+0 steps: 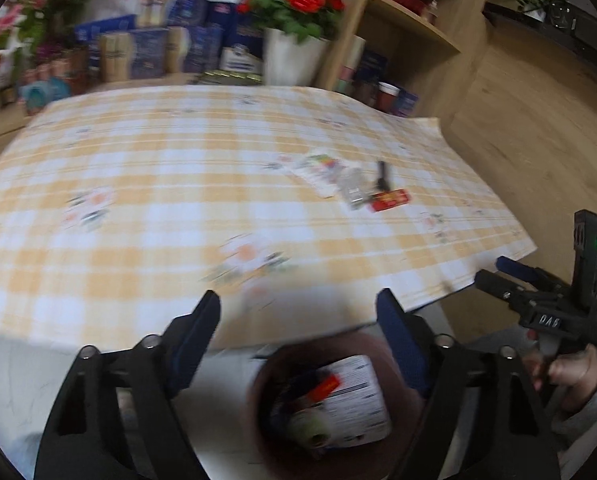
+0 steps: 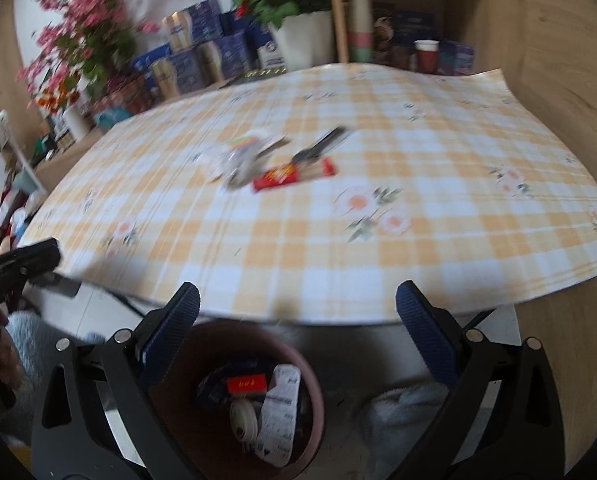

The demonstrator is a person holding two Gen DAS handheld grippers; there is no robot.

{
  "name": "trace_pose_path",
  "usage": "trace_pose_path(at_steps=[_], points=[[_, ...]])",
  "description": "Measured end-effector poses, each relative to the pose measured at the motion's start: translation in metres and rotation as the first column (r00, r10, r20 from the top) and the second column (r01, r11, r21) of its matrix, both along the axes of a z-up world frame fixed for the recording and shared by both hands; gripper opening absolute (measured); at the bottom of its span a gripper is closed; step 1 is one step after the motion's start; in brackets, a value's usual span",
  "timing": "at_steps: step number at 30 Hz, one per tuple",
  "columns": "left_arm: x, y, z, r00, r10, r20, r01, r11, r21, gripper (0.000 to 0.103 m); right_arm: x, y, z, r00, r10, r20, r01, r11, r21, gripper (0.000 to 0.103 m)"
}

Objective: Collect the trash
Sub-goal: 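Grasp the clear plastic wrapper with the left gripper while the right moves to the table, then grasp the red-and-clear tube with the right gripper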

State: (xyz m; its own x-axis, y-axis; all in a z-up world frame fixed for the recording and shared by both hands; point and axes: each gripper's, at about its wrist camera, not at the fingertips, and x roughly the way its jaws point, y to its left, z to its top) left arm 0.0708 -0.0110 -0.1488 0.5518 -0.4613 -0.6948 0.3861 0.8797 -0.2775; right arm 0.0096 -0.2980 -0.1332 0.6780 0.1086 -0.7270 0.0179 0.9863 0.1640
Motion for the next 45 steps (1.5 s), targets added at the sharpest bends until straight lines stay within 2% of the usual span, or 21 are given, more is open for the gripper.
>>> trace_pose_path(at_steps=[5,6,10,16,20,21,26,34,37,45], points=[[0.060,-0.056,-0.006,0.993,-0.041,-0.111,0.028,0.993,-0.112,0.058,0.013,-0.023,0.006,0.998,-0.054,0.019,0.054,0.998,0.019,0.097],[0.070,-0.064,-0.008,0.991,-0.038,-0.128,0.023,0.992,-0.122,0.055,0.014,-0.028,0.006,0.998,-0.064,0.020,0.064,0.998,0.026,0.097],[0.111,-0.099,-0.023,0.977,-0.019,-0.212,-0.013,0.989,-0.150,0.051,0.022,-0.040,0.003,0.996,-0.085,0.013,0.084,0.996,0.041,0.097],[0.142,-0.124,-0.038,0.972,0.027,-0.233,-0.048,0.995,-0.086,0.051,0.030,-0.048,-0.004,0.997,-0.080,0.004,0.079,0.997,0.024,0.097],[0.152,-0.127,-0.044,0.974,0.041,-0.224,-0.059,0.995,-0.074,0.036,0.035,-0.050,-0.007,0.997,-0.072,0.000,0.072,0.997,0.019,0.097],[0.153,-0.126,-0.044,0.975,0.040,-0.218,-0.058,0.996,-0.075,0.027,0.037,-0.050,-0.008,0.998,-0.068,-0.003,0.068,0.998,0.014,0.097],[0.148,-0.114,-0.040,0.977,0.023,-0.212,-0.048,0.992,-0.114,0.017,0.052,-0.045,-0.013,0.999,-0.036,-0.031,0.036,0.999,-0.010,0.097],[0.119,-0.077,-0.008,0.993,-0.017,-0.120,0.004,0.994,-0.113,0.016,0.104,-0.012,-0.013,0.990,0.105,-0.093,-0.115,0.988,-0.105,0.097],[0.105,-0.060,0.001,0.996,-0.020,-0.091,0.010,0.993,-0.114,0.016,0.125,0.002,-0.012,0.983,0.141,-0.115,-0.154,0.982,-0.111,0.097],[0.072,-0.025,0.010,0.997,-0.019,-0.075,0.009,0.991,-0.135,0.016,0.168,0.029,-0.031,0.966,0.148,-0.210,-0.179,0.974,-0.137,0.097]])
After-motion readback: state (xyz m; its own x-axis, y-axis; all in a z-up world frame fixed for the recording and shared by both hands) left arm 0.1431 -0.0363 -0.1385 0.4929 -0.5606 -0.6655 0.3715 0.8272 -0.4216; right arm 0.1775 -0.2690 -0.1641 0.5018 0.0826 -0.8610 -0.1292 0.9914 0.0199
